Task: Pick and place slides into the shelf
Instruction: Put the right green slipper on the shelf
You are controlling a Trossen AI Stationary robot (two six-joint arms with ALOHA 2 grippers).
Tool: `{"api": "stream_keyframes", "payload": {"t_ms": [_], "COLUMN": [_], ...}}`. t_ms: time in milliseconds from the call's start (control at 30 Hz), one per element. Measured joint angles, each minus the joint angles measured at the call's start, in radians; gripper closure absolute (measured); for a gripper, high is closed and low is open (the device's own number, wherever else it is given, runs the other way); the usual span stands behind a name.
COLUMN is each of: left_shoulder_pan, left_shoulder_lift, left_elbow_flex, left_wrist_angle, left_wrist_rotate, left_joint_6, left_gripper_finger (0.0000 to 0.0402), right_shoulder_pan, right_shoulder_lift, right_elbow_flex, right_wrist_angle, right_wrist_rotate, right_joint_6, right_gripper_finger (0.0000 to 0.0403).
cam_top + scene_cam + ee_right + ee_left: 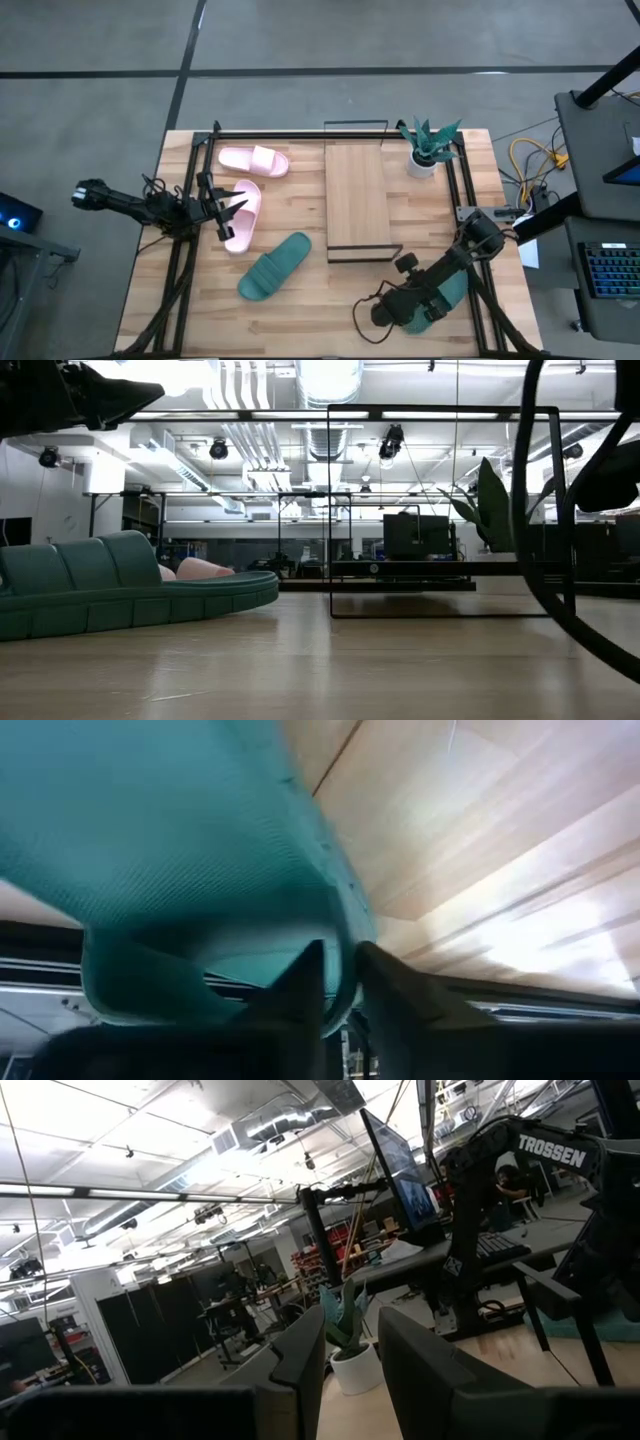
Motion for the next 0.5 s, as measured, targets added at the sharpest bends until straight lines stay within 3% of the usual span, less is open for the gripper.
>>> {"api": "stream_keyframes", "payload": {"t_ms": [67, 500], "left_shoulder_pan": [0.0, 0.0], "left_shoulder_lift": [0.0, 0.0], "left_elbow_flex": [0.0, 0.0], "left_wrist_angle": [0.0, 0.0], "left_wrist_rotate": [0.0, 0.0], "left_joint_6": [0.0, 0.0], "left_gripper_finger": [0.0319, 0.0319], "right_shoulder_pan": [-0.001, 0.0], "right_shoulder_lift": [0.0, -0.045], "right_elbow_flex": [0.0, 0.048], "right_wrist_angle": [0.0, 0.003], "right_wrist_rotate": [-0.013, -0.017], "right_joint_6": [0.002, 0.134], "right_gripper_finger": [0.0384, 0.0391]}}
